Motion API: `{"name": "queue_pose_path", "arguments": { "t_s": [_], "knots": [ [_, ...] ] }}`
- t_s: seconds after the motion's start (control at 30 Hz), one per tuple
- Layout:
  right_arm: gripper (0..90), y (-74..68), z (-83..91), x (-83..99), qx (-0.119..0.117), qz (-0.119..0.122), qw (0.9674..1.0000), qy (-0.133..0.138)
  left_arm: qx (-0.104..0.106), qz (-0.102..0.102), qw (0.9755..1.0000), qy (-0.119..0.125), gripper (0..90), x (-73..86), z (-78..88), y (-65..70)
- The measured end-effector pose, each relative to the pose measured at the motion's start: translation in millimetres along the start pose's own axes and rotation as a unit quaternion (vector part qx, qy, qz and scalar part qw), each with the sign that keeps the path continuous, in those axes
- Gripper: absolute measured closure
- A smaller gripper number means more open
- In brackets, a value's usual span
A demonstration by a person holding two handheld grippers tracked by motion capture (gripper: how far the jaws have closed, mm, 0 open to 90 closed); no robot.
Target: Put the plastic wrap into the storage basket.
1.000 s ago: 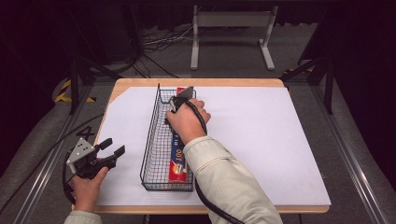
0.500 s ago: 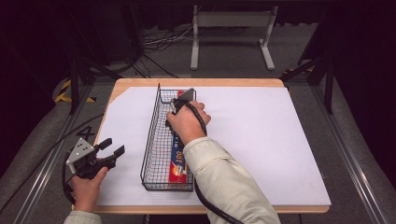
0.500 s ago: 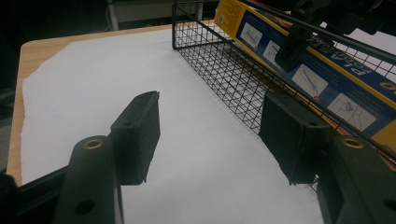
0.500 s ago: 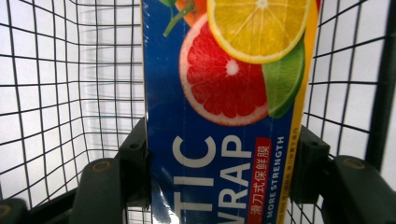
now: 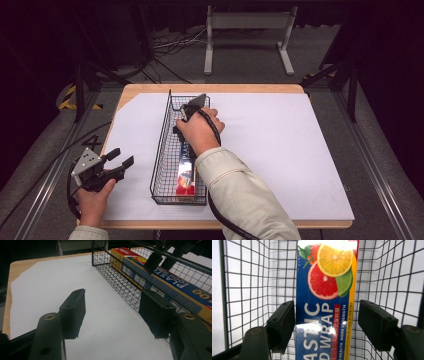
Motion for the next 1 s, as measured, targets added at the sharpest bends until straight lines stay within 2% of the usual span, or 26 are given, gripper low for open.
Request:
{"name": "queue_pose_path", "arguments": {
  "t_s": [0.27,0.4,0.43,0.47,0.53,0.6,0.67,0.8,1.0],
  "knots": [
    [30.0,3.1,6.8,-1.9,-0.018,0.0,0.9997,0.015,-0.002,0.001,1.0,0.0,38.4,0.3,0.1,-0.9],
    [29.9,2.8,16.5,-6.3,-0.045,0.009,0.9977,0.05,-0.002,0.002,1.0,0.0,38.5,0.5,0.2,-1.2],
    [29.9,2.8,16.5,-6.3,-0.045,0.009,0.9977,0.05,-0.002,0.002,1.0,0.0,38.4,0.5,0.2,-1.2],
    [30.0,3.8,20.9,-8.3,-0.047,0.018,0.9961,0.072,-0.002,0.002,1.0,0.001,38.4,0.4,0.5,-1.3],
    [30.1,4.1,22.7,-8.5,-0.049,0.022,0.9955,0.078,-0.003,0.003,1.0,0.001,38.5,0.3,0.8,-1.4],
    [29.9,4.5,28.6,-9.2,-0.066,0.029,0.9922,0.102,-0.004,0.005,1.0,0.003,38.5,0.2,0.7,-1.9],
    [30.2,7.0,32.9,-8.4,-0.072,0.036,0.9904,0.113,-0.003,0.003,1.0,0.002,38.5,-0.2,0.0,-1.7],
    [29.7,14.9,42.5,-6.5,-0.092,0.052,0.984,0.144,-0.004,0.002,1.0,0.001,38.5,-0.3,-0.6,-1.3],
    [29.7,34.9,57.9,-0.9,-0.118,0.066,0.9719,0.192,-0.006,0.004,1.0,-0.003,38.5,0.8,-1.6,-1.6]
  ]
}}
Point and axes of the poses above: each handheld gripper's, and its own axes: z roughly backward along the jaws, x roughly out of its underside, y roughly to its right, the point moved 6 cm from there along -z, roughly forward along the jaws, and after that the axes turned 2 degrees about x, right-handed, at the moved point
